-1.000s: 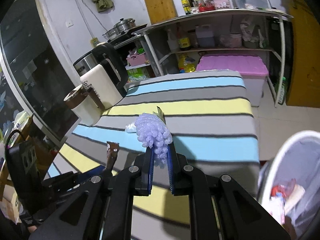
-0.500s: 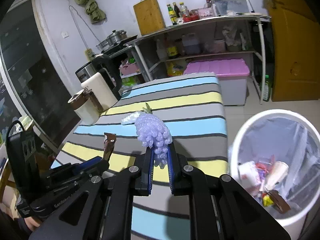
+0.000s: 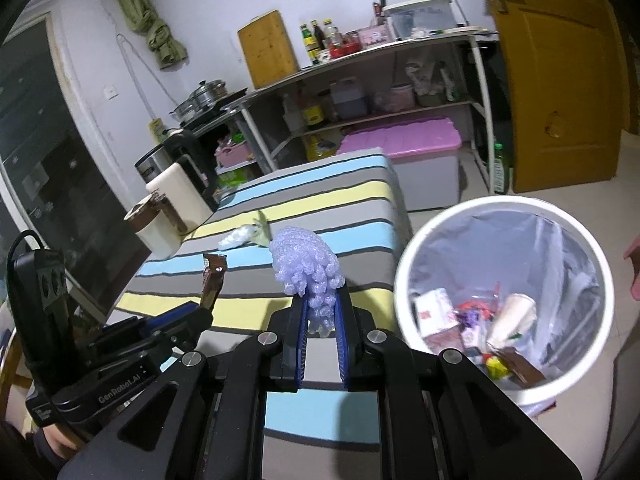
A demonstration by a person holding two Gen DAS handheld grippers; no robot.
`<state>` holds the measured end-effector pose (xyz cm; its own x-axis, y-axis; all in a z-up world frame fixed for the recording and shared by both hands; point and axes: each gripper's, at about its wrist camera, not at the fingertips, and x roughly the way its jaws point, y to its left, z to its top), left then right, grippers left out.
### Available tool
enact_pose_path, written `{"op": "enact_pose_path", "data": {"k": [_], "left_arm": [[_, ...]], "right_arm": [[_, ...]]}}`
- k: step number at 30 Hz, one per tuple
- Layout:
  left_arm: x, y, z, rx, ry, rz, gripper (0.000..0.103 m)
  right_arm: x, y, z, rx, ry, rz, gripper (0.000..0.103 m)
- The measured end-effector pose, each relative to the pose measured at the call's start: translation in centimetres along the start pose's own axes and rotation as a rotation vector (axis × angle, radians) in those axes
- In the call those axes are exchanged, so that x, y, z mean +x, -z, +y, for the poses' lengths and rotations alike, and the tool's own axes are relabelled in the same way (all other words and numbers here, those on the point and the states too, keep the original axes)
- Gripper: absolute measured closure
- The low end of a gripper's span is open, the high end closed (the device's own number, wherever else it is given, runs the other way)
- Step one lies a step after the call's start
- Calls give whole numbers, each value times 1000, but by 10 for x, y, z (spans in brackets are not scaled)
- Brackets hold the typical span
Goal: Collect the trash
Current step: 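Carry the brown wrapper and purple mesh net over the white trash bin with both tools, then open the left tool to drop the brown wrapper while the right tool releases the mesh net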
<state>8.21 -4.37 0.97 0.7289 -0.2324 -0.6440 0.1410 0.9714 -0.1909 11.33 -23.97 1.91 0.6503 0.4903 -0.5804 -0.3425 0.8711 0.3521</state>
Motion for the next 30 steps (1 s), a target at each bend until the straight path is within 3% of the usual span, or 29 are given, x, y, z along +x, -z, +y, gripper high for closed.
{"op": "enact_pose_path", "data": {"k": [16,30], "left_arm": [[32,-16,-54,95,116,10,84],[78,-26,-98,166,206,58,84]], "right_arm": [[-38,6,-63,105,128,-48,90],[-39,13,-107,184,219,-25,90]]}}
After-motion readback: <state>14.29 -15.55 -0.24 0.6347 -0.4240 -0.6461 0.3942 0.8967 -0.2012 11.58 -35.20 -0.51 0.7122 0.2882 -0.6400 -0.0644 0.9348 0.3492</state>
